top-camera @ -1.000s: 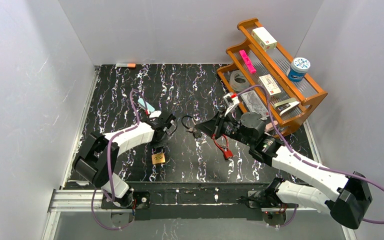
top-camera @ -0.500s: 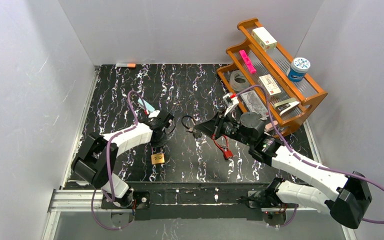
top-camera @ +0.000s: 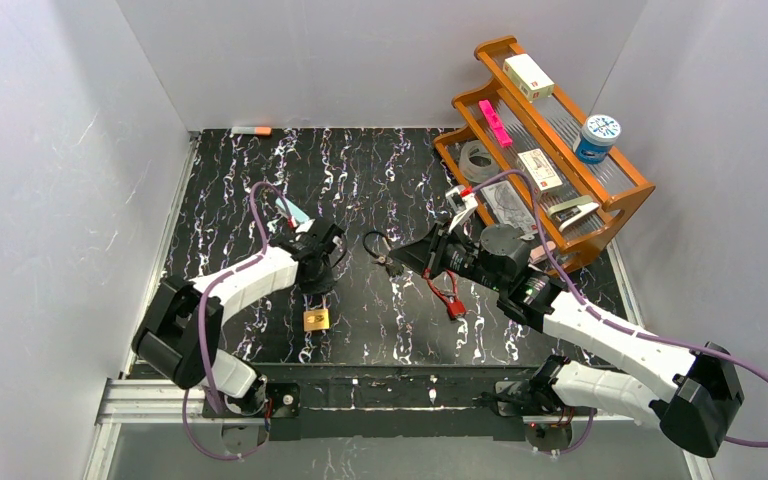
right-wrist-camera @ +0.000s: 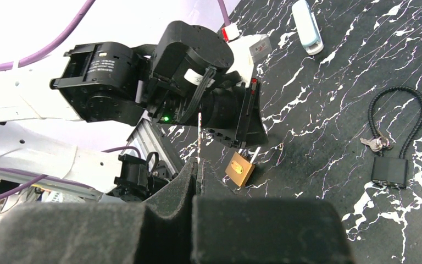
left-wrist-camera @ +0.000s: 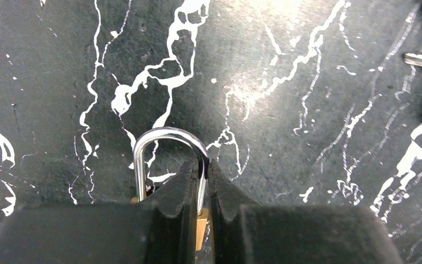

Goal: Unlock with the key
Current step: Pick up the lock from the center of the board.

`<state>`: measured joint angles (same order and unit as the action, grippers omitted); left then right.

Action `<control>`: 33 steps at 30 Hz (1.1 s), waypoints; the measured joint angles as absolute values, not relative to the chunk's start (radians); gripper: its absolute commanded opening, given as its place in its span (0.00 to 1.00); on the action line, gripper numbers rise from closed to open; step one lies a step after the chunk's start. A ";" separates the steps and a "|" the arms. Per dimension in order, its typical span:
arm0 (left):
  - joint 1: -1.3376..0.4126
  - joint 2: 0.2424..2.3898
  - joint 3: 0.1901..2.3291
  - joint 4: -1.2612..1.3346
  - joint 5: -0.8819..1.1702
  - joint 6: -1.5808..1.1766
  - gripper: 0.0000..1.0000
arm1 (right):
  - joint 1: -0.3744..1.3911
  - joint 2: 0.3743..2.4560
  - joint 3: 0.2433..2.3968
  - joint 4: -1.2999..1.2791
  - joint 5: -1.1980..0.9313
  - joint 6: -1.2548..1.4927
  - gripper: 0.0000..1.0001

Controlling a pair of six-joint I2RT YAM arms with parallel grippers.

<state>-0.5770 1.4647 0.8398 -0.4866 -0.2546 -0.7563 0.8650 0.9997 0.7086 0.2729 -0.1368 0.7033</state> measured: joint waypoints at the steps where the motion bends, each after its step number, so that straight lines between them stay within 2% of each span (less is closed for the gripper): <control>1: -0.577 1.457 0.845 -0.495 -0.244 -0.752 0.00 | 0.865 1.000 0.709 0.273 -0.136 0.704 0.01; 22: -0.577 1.280 0.892 -0.493 0.123 -0.572 0.00 | 0.865 0.938 0.706 0.245 -0.051 0.700 0.01; 33: -0.577 1.200 0.914 -0.464 0.214 -0.563 0.00 | 0.865 0.923 0.703 0.228 -0.025 0.700 0.01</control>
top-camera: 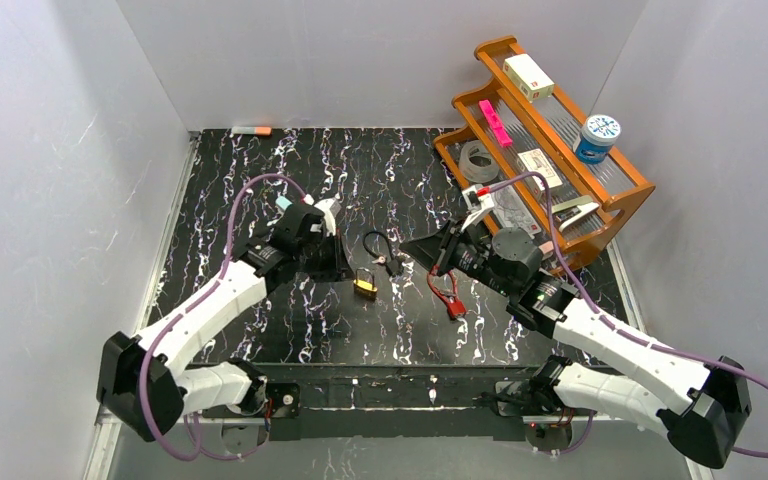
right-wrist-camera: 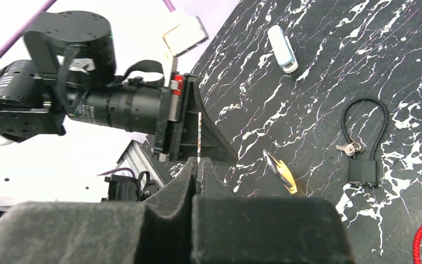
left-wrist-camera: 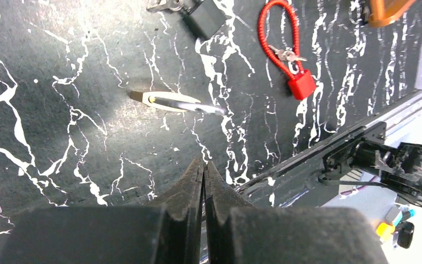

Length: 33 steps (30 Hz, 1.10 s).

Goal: Unlock with the key
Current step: Pick up the lock from the center of the board.

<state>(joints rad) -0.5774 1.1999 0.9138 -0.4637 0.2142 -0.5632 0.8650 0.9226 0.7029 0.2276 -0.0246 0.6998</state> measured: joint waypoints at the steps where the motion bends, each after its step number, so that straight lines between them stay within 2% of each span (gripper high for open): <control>1: -0.577 1.183 0.913 -0.461 0.216 -0.563 0.00 | 0.865 0.923 0.703 0.228 -0.024 0.700 0.01; 7: -0.577 1.118 0.842 -0.451 0.174 -0.562 0.00 | 0.865 0.937 0.702 0.228 -0.022 0.701 0.01; 11: -0.577 1.122 0.788 -0.466 0.121 -0.573 0.07 | 0.865 0.941 0.701 0.227 -0.011 0.702 0.01; 15: -0.577 1.115 0.778 -0.456 0.096 -0.604 0.26 | 0.865 0.940 0.690 0.222 0.021 0.703 0.01; 18: -0.578 1.079 0.785 -0.465 0.039 -0.640 0.53 | 0.865 0.937 0.689 0.204 0.043 0.705 0.01; 19: -0.579 1.062 0.791 -0.473 0.015 -0.664 0.58 | 0.865 0.935 0.686 0.202 0.053 0.708 0.01; 25: -0.619 1.021 0.831 -0.499 -0.107 -0.904 0.77 | 0.865 0.924 0.674 0.159 0.132 0.736 0.01; 28: -0.711 1.069 0.851 -0.522 -0.209 -1.034 0.86 | 0.865 0.924 0.674 0.116 0.189 0.757 0.01; 33: -0.867 1.224 0.971 -0.582 -0.381 -1.176 0.87 | 0.865 0.923 0.674 0.027 0.281 0.782 0.01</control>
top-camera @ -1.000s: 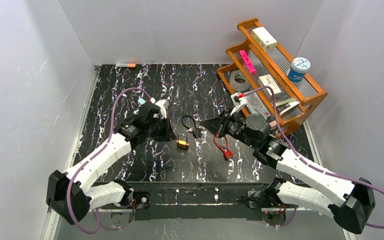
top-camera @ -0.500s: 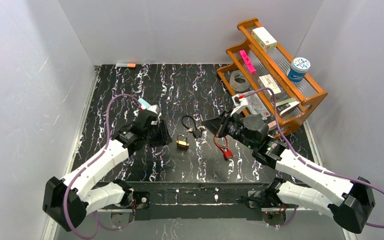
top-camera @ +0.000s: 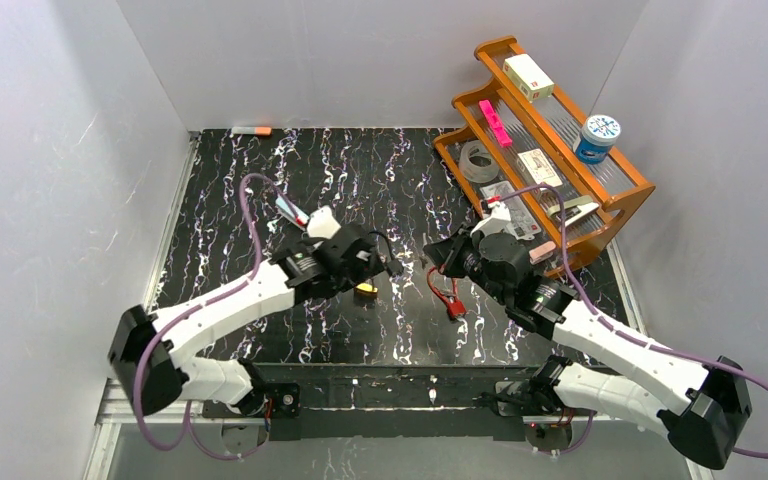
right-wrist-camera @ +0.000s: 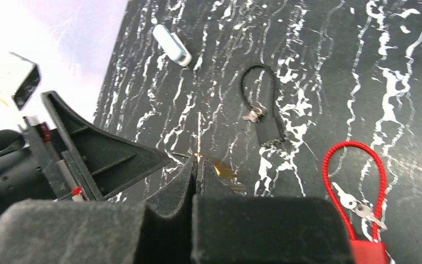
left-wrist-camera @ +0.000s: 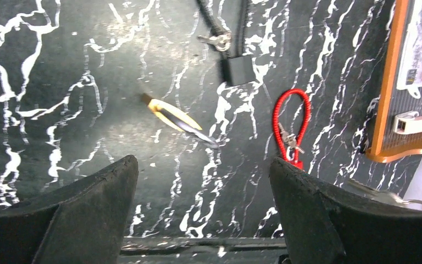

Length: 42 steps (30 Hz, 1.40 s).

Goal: Unlock with the key
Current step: Pick up the lock from the center of the board.

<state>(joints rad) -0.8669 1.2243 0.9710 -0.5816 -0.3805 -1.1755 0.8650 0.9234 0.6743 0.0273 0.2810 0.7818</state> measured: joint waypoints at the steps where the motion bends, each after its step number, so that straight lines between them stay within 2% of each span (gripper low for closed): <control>1: -0.897 1.260 1.008 -0.597 -0.419 -1.203 0.87 | 0.865 0.920 0.674 0.012 0.295 0.783 0.01; 6: -1.008 1.421 1.144 -0.709 -0.579 -1.372 0.87 | 0.865 0.871 0.674 -0.034 0.337 0.787 0.01; 13: -1.024 1.593 1.165 -0.825 -0.658 -1.526 0.80 | 0.865 0.825 0.673 -0.064 0.347 0.786 0.01; 20: -1.025 1.632 1.165 -0.808 -0.705 -1.556 0.65 | 0.865 0.792 0.673 -0.099 0.369 0.776 0.01; 32: -1.025 1.701 1.148 -0.723 -0.720 -1.556 0.62 | 0.865 0.792 0.673 -0.122 0.372 0.755 0.01; 38: -1.025 1.722 1.127 -0.690 -0.712 -1.556 0.50 | 0.865 0.792 0.673 -0.125 0.372 0.753 0.01; 42: -1.024 1.731 1.105 -0.676 -0.700 -1.554 0.38 | 0.865 0.792 0.673 -0.125 0.372 0.752 0.01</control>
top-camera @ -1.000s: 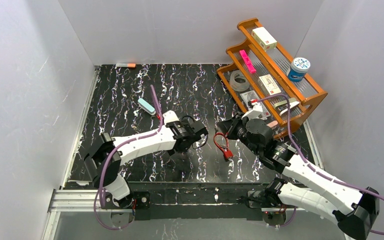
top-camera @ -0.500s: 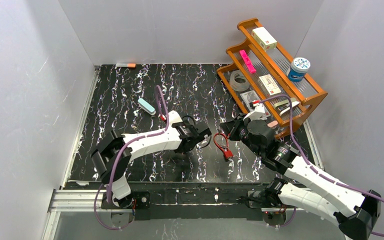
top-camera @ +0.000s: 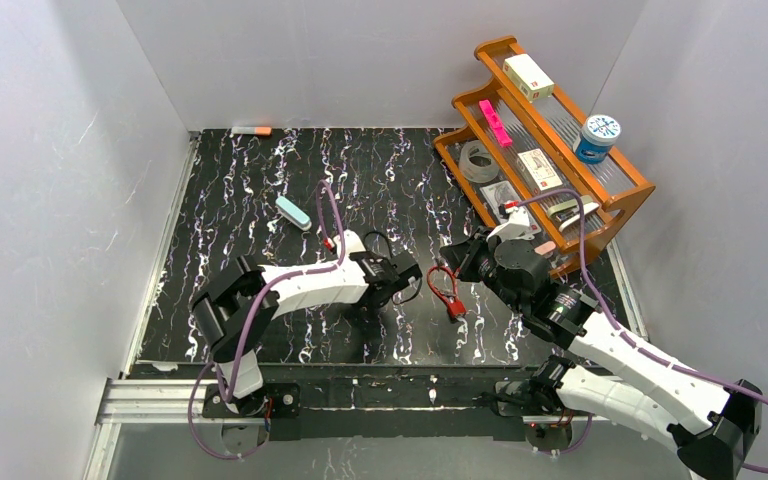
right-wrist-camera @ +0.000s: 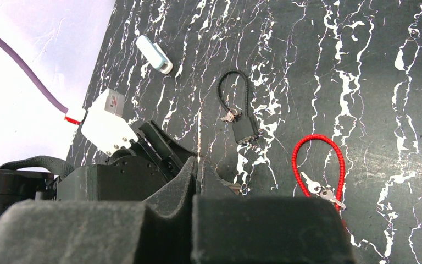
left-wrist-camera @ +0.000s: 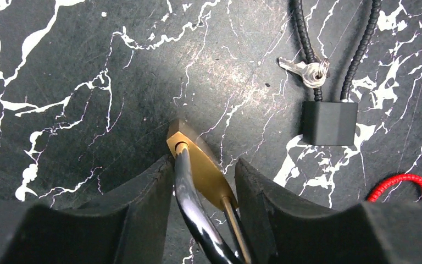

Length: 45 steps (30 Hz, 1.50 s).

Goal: Unlock with the key
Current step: Pick up the lock from the center of the board.

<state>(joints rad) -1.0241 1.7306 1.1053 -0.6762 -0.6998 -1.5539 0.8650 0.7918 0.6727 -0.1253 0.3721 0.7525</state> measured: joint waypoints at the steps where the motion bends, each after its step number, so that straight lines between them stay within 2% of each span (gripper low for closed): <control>1: -1.024 1.731 1.100 -0.671 -0.699 -1.552 0.34 | 0.865 0.792 0.673 -0.125 0.372 0.752 0.01; 4: -1.024 1.731 1.085 -0.647 -0.697 -1.537 0.24 | 0.865 0.792 0.673 -0.125 0.372 0.752 0.01; 9: -1.024 1.721 1.068 -0.628 -0.694 -1.451 0.18 | 0.864 0.794 0.673 -0.125 0.372 0.753 0.01; 19: -1.023 1.590 0.915 -0.419 -0.607 -0.978 0.18 | 0.864 0.818 0.673 -0.126 0.372 0.752 0.01; 26: -1.023 1.553 0.894 -0.375 -0.498 -0.689 0.15 | 0.864 0.827 0.673 -0.126 0.372 0.753 0.01; 33: -1.022 1.450 0.779 -0.296 -0.472 -0.547 0.26 | 0.864 0.840 0.673 -0.126 0.372 0.754 0.01; 40: -1.022 1.300 0.656 -0.190 -0.487 -0.475 0.49 | 0.864 0.867 0.687 -0.126 0.372 0.757 0.01; 45: -1.022 1.180 0.576 -0.119 -0.494 -0.448 0.52 | 0.864 0.889 0.706 -0.126 0.370 0.760 0.01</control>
<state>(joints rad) -1.0222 1.1805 0.5758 -0.1188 -0.4938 -0.4480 0.8642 0.8894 0.7059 -0.1261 0.3702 0.7605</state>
